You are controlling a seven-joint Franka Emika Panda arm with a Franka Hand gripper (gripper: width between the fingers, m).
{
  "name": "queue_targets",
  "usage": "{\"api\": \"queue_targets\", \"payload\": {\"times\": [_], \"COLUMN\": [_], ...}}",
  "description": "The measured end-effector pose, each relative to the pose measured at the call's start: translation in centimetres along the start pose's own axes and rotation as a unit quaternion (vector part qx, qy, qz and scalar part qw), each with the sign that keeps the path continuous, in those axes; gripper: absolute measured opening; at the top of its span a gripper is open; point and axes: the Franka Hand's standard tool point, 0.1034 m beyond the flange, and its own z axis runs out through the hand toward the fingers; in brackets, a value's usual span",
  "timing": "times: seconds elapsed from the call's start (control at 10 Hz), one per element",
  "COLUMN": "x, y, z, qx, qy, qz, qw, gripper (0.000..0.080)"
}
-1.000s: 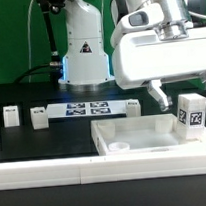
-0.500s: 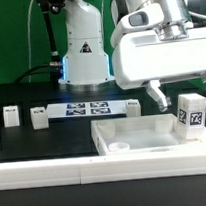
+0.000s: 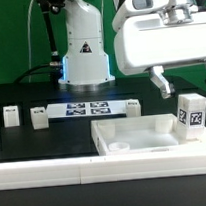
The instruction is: Assemble one leg
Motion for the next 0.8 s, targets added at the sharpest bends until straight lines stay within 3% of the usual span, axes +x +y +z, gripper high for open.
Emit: {"api": "queue_targets", "payload": {"times": [0.2, 0.3, 0.8], "x": [-0.5, 0.4, -0.9], "y": [-0.4, -0.1, -0.5], "z": [0.8, 0.8, 0.9], "qx": [0.019, 0.022, 0.058], "qy": [-0.09, -0.11, -0.272], "qz": [0.003, 0.004, 0.014], "qw": [0.996, 0.994, 0.961], "gripper": [0.0649, 0.0649, 0.0649]}}
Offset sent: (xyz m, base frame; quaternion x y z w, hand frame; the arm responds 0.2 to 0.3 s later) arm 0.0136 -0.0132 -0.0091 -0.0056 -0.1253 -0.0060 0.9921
